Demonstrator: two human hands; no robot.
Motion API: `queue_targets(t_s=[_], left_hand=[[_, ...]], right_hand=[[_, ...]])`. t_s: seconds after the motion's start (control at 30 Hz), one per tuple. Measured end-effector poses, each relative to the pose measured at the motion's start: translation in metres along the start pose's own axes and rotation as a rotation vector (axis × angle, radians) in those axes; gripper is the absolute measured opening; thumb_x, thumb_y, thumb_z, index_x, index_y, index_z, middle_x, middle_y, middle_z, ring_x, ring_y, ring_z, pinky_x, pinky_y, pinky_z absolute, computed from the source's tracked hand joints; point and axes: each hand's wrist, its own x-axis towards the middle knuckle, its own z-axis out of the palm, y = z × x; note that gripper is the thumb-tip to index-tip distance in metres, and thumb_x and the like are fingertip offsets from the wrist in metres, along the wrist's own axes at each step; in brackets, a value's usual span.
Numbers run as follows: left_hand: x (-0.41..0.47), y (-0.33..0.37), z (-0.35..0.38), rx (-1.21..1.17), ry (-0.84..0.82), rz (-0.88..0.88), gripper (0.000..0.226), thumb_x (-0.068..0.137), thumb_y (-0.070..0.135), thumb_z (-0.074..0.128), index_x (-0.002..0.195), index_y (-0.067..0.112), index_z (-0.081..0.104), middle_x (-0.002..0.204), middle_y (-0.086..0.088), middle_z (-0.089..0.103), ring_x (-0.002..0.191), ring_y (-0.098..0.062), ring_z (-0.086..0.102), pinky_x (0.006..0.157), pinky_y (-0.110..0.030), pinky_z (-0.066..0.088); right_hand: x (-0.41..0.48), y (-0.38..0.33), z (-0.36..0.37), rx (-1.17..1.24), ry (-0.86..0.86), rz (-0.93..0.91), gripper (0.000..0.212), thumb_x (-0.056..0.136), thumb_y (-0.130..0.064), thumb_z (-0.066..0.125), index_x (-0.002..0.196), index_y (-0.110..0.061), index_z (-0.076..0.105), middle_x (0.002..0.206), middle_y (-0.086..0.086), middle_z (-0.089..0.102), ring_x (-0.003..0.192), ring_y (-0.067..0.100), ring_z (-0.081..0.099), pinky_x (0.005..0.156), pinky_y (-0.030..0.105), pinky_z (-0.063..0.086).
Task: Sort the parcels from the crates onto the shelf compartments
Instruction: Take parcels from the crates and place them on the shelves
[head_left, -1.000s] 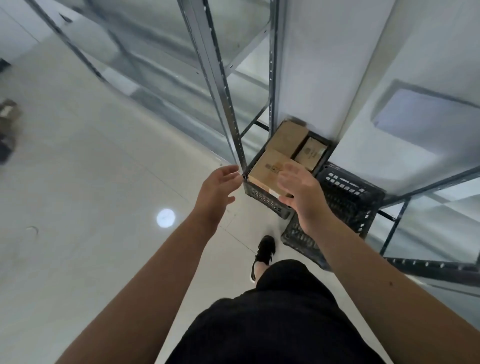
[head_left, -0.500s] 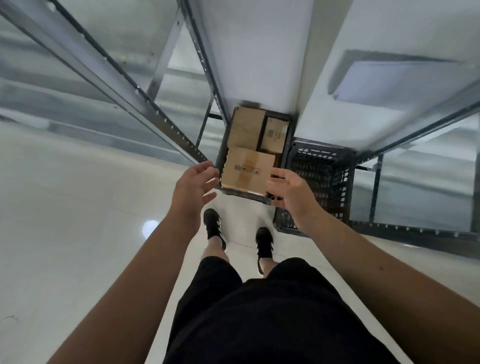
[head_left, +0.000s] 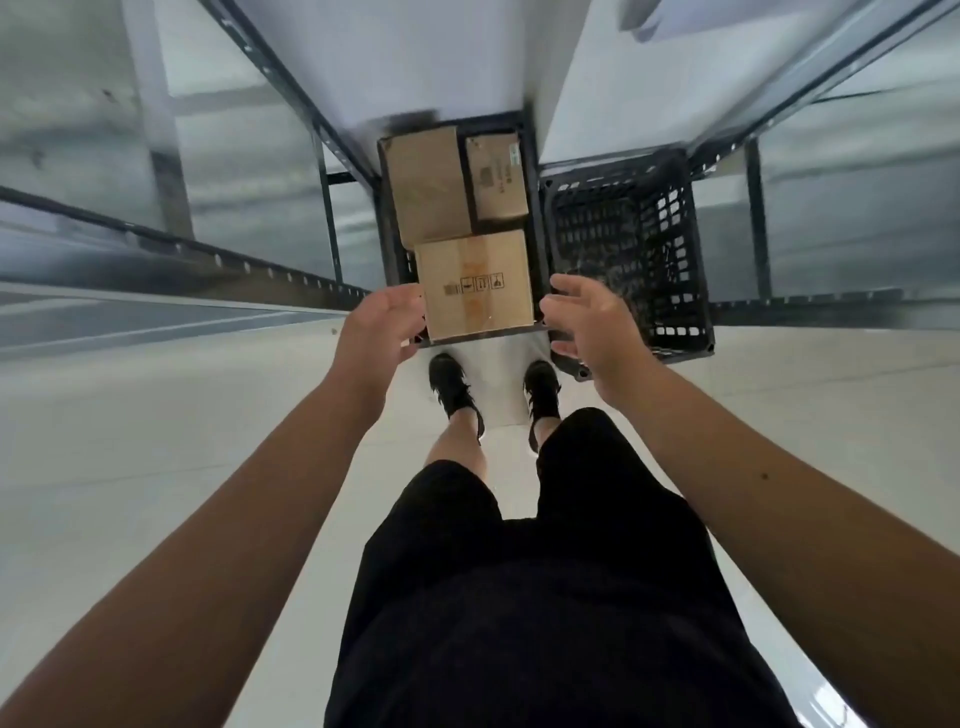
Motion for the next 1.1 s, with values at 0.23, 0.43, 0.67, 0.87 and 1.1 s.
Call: queue_targets(t_s=[0.23, 0.43, 0.67, 0.87, 1.1], left_hand=[[0.088, -0.046, 0.003, 0.114, 0.044, -0.134, 0.016, 0.102, 0.027, 0.065, 0.117, 0.029, 0.069, 0.121, 0.007, 0.070, 0.120, -0.017, 0.066, 0.108, -0.044, 0.053], [0.197, -0.077, 0.026, 0.137, 0.099, -0.178, 0.013, 0.100, 0.024, 0.065, 0.106, 0.036, 0.065, 0.114, 0.011, 0.069, 0.116, -0.015, 0.064, 0.105, -0.043, 0.054], [0.309, -0.112, 0.046, 0.163, 0.191, -0.196, 0.052, 0.103, 0.025, 0.062, 0.153, 0.023, 0.049, 0.123, 0.006, 0.060, 0.108, -0.014, 0.058, 0.079, -0.029, 0.047], [0.350, -0.134, 0.045, 0.162, 0.173, -0.246, 0.043, 0.100, 0.029, 0.065, 0.142, 0.025, 0.057, 0.123, 0.002, 0.069, 0.107, -0.016, 0.065, 0.078, -0.034, 0.050], [0.332, -0.135, 0.052, 0.059, 0.166, -0.339, 0.051, 0.092, 0.037, 0.071, 0.139, 0.028, 0.053, 0.122, 0.005, 0.069, 0.115, -0.023, 0.064, 0.098, -0.049, 0.053]], right_hand=[[0.088, 0.034, 0.020, 0.025, 0.077, 0.117, 0.051, 0.098, -0.020, 0.067, 0.148, -0.018, 0.057, 0.112, -0.012, 0.070, 0.109, 0.008, 0.064, 0.106, 0.043, 0.055], [0.196, 0.062, 0.025, -0.082, 0.055, 0.148, 0.051, 0.098, -0.024, 0.069, 0.147, -0.021, 0.057, 0.116, -0.013, 0.066, 0.105, 0.006, 0.061, 0.097, 0.036, 0.051], [0.314, 0.089, 0.027, -0.335, 0.049, 0.150, 0.074, 0.095, -0.027, 0.073, 0.161, -0.021, 0.039, 0.158, 0.004, 0.050, 0.140, 0.023, 0.050, 0.110, 0.037, 0.043], [0.360, 0.104, 0.033, -0.402, -0.072, 0.237, 0.072, 0.096, -0.026, 0.074, 0.160, -0.024, 0.041, 0.139, 0.000, 0.059, 0.123, 0.024, 0.055, 0.101, 0.050, 0.049], [0.344, 0.101, 0.046, -0.184, -0.085, 0.247, 0.060, 0.095, -0.021, 0.072, 0.150, -0.024, 0.049, 0.126, -0.003, 0.068, 0.110, 0.019, 0.066, 0.070, 0.034, 0.050]])
